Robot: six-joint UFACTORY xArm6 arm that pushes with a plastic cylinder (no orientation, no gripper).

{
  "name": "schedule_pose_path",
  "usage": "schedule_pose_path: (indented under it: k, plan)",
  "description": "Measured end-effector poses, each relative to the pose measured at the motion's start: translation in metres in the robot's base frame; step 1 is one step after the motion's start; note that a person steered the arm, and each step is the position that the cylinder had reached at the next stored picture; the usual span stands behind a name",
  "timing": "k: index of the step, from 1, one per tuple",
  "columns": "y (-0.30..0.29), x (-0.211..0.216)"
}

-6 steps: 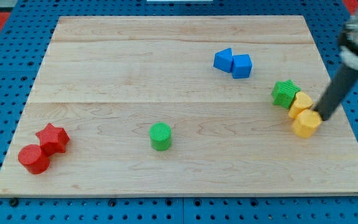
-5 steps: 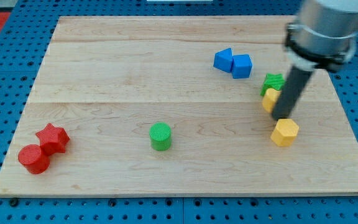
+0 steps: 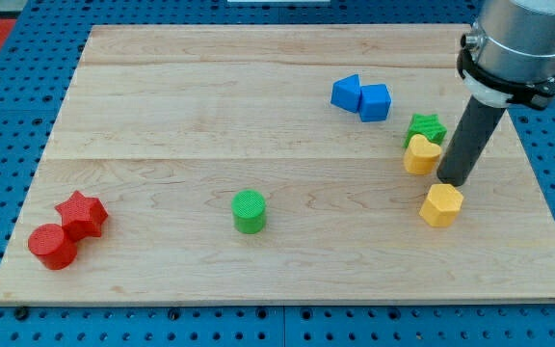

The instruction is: Slide the yellow heart closer to the blue triangle

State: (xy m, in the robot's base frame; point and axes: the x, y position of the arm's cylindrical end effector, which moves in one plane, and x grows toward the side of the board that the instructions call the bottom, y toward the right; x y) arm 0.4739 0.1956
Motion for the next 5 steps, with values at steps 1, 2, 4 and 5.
schedule_pose_path:
  k: [1, 2, 4, 5]
  plan:
    - [-0.003, -0.021]
    - [-0.004, -0.025]
    - [-0.055, -0.029]
    - [-0.091, -0.033]
